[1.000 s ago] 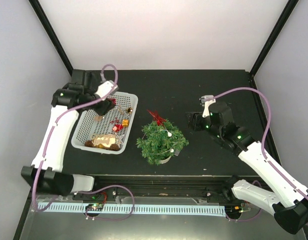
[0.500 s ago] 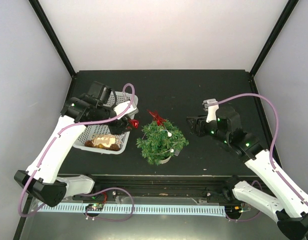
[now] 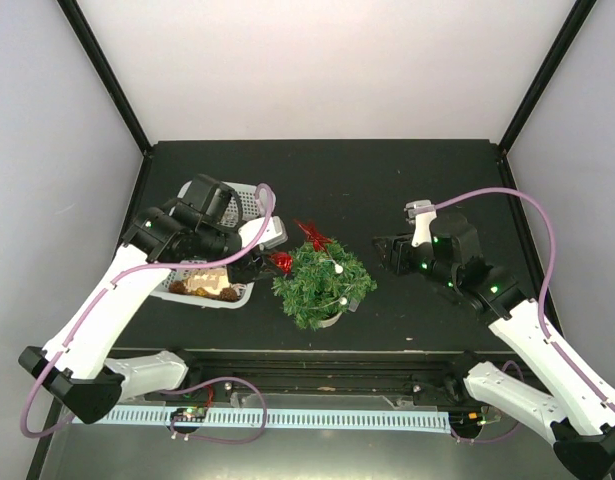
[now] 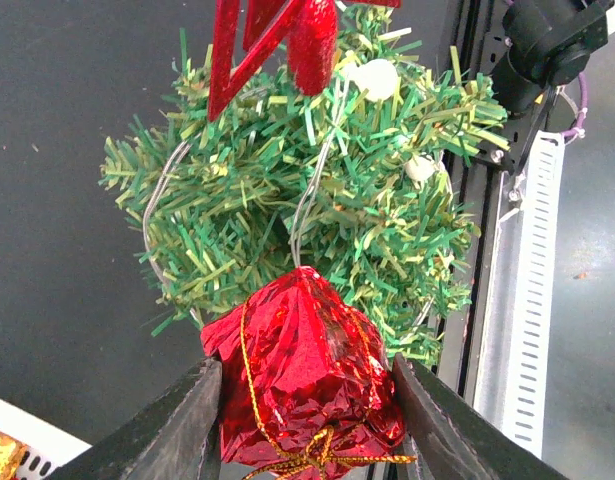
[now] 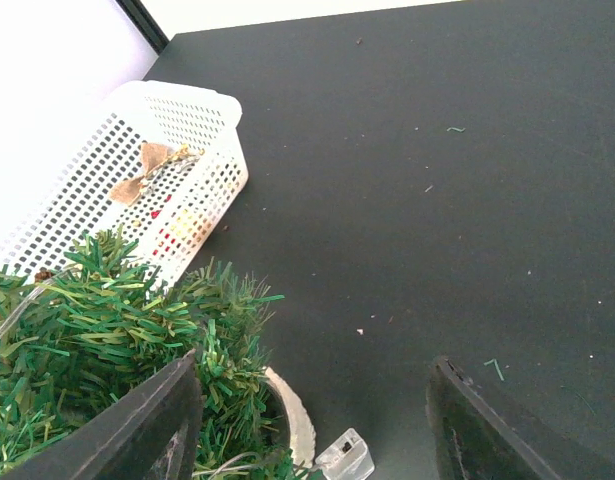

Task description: Decorate the small christmas tree

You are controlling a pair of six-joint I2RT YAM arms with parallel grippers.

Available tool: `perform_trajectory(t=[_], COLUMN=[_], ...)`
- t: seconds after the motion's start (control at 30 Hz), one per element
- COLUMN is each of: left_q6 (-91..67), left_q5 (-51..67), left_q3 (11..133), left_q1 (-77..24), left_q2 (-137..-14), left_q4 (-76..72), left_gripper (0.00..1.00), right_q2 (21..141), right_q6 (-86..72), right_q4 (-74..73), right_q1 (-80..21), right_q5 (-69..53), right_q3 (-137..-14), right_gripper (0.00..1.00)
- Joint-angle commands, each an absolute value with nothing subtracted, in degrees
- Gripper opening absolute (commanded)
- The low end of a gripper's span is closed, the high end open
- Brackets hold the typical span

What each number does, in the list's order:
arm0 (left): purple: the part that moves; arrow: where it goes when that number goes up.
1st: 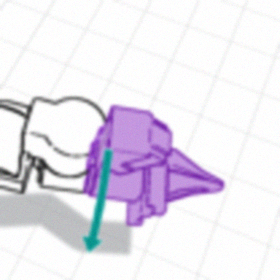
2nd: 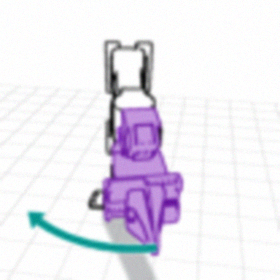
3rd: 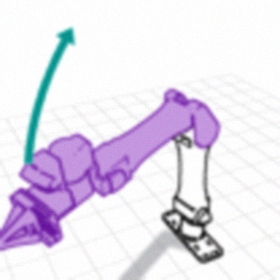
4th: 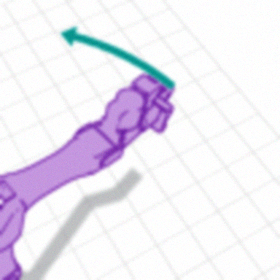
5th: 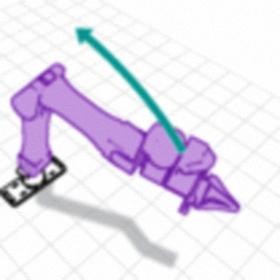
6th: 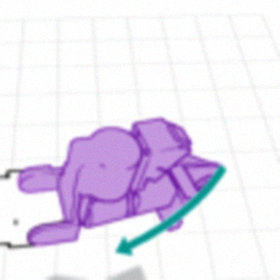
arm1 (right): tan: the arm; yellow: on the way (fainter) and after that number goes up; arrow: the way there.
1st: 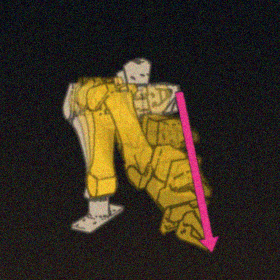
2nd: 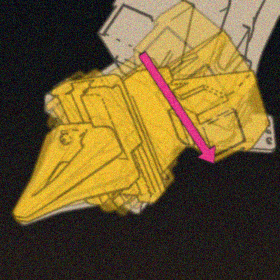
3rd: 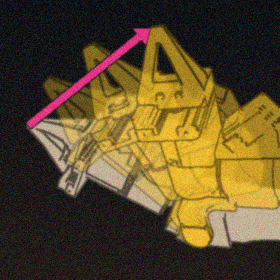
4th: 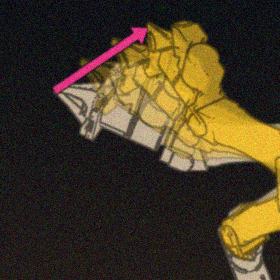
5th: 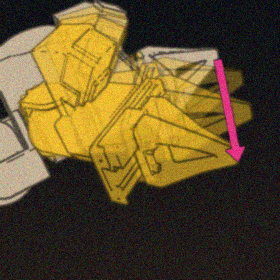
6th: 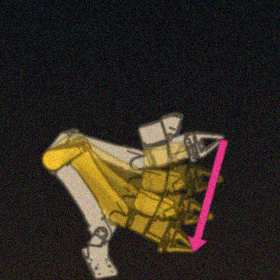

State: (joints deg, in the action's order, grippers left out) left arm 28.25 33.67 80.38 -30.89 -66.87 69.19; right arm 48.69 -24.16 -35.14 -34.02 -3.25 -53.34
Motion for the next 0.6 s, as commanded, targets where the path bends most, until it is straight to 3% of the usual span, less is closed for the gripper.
perform_trajectory(t=[0.0,0.57], left_q6=[26.9,26.5], left_q5=[35.3,33.1], left_q3=[80.1,77.5], left_q1=[-32.3,-34.4], left_q2=[-67.5,-71.8], left_q4=[65.6,59.9], left_gripper=[0.45,0.45], right_q2=[48.4,48.0], right_q6=[-25.0,-24.3], right_q4=[-34.9,-34.8], right_q1=[-33.8,-33.8], right_q5=[-4.2,-3.8], right_q3=[-53.5,-53.8], right_gripper=[0.63,0.63])
